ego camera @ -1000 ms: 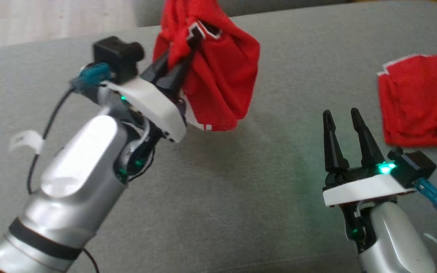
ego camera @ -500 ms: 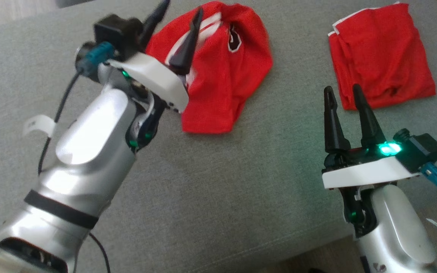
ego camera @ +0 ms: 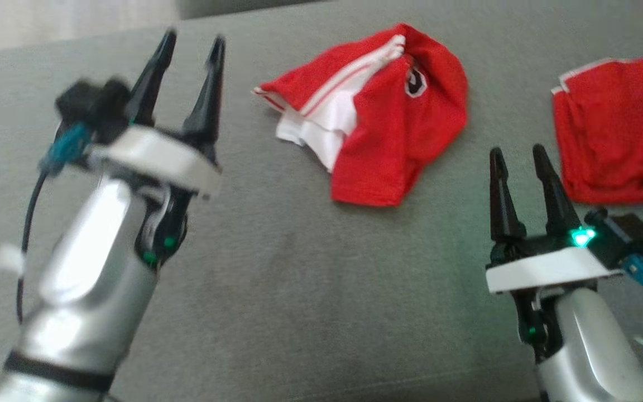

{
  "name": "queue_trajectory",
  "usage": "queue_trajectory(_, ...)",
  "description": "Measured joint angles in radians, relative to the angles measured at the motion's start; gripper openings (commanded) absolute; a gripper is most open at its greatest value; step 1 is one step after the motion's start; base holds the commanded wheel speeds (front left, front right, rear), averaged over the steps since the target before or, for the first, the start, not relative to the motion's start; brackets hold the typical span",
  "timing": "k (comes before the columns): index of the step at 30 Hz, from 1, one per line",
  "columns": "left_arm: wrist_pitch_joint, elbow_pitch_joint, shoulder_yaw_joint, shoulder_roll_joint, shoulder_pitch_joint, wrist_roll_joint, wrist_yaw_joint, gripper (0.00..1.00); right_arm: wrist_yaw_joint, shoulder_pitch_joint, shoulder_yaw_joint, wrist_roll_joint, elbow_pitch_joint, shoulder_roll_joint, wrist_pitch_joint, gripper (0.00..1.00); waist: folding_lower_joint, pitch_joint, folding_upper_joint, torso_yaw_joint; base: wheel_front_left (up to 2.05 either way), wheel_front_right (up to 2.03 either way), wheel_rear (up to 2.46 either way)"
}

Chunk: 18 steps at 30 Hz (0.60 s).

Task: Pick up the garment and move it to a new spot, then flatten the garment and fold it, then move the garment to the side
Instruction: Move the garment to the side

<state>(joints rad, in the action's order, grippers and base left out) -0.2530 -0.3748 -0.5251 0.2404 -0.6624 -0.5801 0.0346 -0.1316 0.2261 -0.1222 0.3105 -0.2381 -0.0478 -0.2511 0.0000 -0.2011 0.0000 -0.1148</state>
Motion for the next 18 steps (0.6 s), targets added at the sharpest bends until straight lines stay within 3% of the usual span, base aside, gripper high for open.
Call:
queue_trajectory(8,-0.004,0.151,0.117,0.002,0.285,0.079,-0.011,1.00,0.000,-0.062,0.028,-0.024,-0.027,0.000,0.000,1.00,0.0000,0.082,0.0000,0.089,0.00,0.00,0.00)
queue_trajectory(13,-0.004,0.215,0.198,-0.063,0.492,0.140,-0.037,1.00,0.000,-0.103,0.025,-0.024,-0.043,0.000,0.000,1.00,-0.0001,0.145,0.0000,0.134,0.00,0.00,0.00)
queue_trajectory(18,-0.004,0.230,0.255,-0.129,0.595,0.193,-0.077,1.00,0.000,-0.131,0.009,-0.020,-0.065,0.000,0.000,1.00,-0.0001,0.168,0.0000,0.151,0.00,0.00,0.00)
